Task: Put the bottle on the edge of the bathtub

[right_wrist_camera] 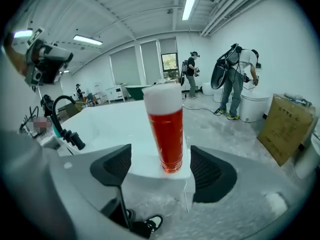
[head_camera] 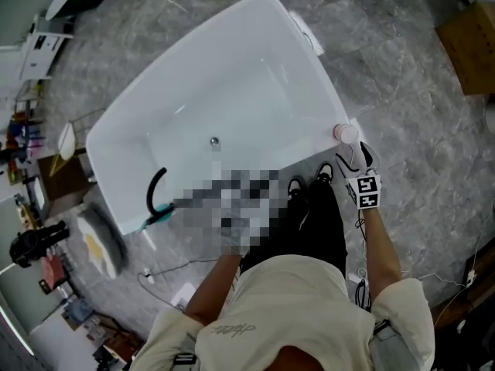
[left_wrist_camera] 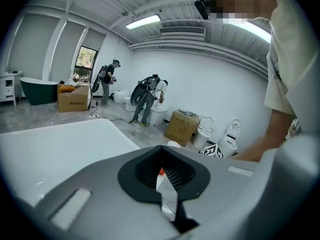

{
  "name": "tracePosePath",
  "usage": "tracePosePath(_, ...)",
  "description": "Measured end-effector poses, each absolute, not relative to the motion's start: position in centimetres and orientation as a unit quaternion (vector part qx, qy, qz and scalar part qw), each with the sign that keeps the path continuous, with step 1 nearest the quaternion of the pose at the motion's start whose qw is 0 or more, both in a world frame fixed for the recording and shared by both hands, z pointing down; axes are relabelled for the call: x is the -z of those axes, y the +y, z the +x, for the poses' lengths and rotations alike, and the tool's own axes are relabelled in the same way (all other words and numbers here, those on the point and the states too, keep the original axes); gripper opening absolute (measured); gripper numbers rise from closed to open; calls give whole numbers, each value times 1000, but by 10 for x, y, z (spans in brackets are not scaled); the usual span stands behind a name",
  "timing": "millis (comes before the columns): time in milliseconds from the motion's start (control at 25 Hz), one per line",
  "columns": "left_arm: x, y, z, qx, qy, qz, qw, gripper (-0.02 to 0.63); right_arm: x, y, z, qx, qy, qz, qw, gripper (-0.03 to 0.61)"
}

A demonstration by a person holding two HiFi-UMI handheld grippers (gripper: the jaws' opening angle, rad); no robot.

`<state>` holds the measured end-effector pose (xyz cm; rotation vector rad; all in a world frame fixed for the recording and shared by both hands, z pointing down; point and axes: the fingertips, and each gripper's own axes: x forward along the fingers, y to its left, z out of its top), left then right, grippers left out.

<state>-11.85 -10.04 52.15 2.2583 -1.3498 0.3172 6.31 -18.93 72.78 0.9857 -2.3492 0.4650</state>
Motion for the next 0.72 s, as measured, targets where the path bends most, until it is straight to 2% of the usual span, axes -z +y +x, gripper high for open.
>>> tracePosePath(240,-523,-97,-110,-108,-452,857,226,11,-658,-168,54,-159,-880,392,218,275)
tracePosePath(480,-518,-106,-98,-103,-404,887,197,11,-593,-152,47,-105,-886,410,190,62)
tracePosePath(560,-514,-122,-84,-98,-393,896,184,11,-574,-152,59,-93,-885,416,185,11)
tracePosePath(720,-503,-140,-73,-91,-386,904,160,11,-540,-145,69,-92,-890,415,165,2)
